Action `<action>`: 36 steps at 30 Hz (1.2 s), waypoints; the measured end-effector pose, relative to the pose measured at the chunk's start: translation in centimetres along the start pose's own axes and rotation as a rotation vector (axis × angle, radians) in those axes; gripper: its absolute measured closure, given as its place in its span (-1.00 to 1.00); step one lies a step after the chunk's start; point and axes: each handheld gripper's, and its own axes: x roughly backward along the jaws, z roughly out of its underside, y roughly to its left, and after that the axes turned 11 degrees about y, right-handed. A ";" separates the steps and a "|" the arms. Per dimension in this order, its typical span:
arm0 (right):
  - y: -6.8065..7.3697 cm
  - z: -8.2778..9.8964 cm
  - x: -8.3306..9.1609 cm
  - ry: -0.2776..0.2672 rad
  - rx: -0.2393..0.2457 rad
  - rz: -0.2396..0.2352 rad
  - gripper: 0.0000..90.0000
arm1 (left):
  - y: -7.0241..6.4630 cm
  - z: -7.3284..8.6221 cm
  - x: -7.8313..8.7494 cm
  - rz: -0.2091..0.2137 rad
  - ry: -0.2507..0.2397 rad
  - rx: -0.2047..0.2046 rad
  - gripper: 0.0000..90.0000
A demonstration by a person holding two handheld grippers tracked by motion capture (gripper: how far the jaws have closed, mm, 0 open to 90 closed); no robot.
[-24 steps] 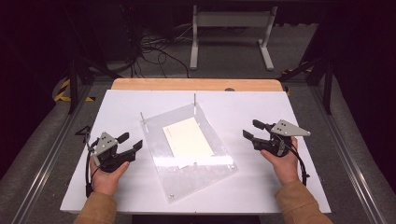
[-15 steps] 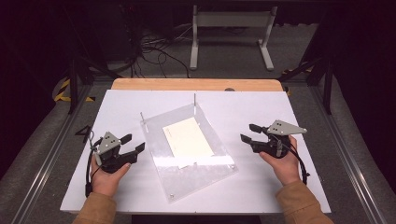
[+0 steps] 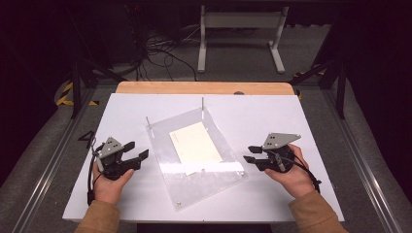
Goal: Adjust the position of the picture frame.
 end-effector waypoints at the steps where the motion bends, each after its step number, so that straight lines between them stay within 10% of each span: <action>1: 0.1 -0.1 -0.1 0.016 0.004 -0.007 0.34 | 0.0 0.0 0.0 0.002 0.003 0.005 -0.21; 9: 1.0 -0.2 -1.8 0.203 0.020 -0.063 0.47 | 0.1 0.0 -0.3 0.008 0.014 0.013 -0.21; 36: 1.5 0.0 -4.6 0.293 0.116 -0.133 0.83 | 0.5 0.3 -0.7 0.003 0.048 0.029 -0.21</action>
